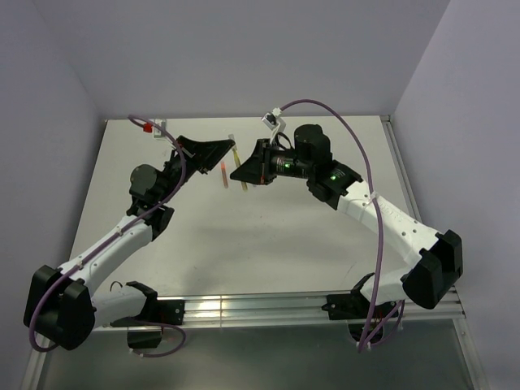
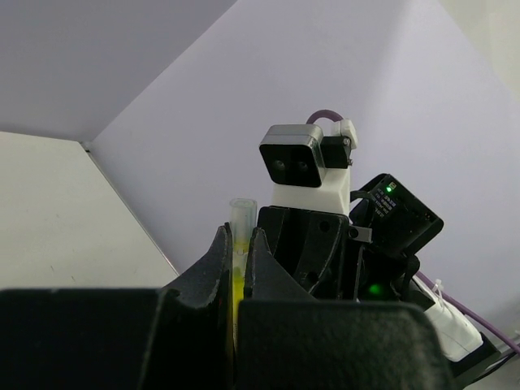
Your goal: Insert the pens into the pen caps
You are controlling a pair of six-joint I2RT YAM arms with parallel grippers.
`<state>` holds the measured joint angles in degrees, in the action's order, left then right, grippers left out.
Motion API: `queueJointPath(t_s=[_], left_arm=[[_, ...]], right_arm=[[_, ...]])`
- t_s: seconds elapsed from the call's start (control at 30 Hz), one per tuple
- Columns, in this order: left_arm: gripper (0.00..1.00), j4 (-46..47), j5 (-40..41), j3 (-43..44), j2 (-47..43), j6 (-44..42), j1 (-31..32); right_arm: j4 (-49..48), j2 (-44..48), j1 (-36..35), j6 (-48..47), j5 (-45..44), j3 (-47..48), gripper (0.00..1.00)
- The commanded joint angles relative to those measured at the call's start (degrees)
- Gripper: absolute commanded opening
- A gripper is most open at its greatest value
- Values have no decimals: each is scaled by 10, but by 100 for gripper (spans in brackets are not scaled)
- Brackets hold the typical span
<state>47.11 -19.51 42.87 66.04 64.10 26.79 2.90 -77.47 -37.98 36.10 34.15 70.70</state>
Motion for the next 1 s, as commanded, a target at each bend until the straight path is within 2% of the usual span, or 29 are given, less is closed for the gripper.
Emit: queueJointPath(t_s=[0.0,0.4,0.63,0.77,0.97], left_arm=[[0,-19,-61,-15,-19,-8,25],[0,-35,-50,-16,-21,-2,29],[0,-45,-40,-15,-24,-13,62],[1,1,-51,-37,-28,-6,73],[1,3,-78,-38,-22,-28,82]], right_arm=[[-56,24,11,-8,-25,5,0],[-57,30,12,-11,-34,1,0],[-57,36,12,-16,-47,-4,0],[-61,43,12,-17,-56,-12,0],[-63,48,11,-28,-67,-14,0]])
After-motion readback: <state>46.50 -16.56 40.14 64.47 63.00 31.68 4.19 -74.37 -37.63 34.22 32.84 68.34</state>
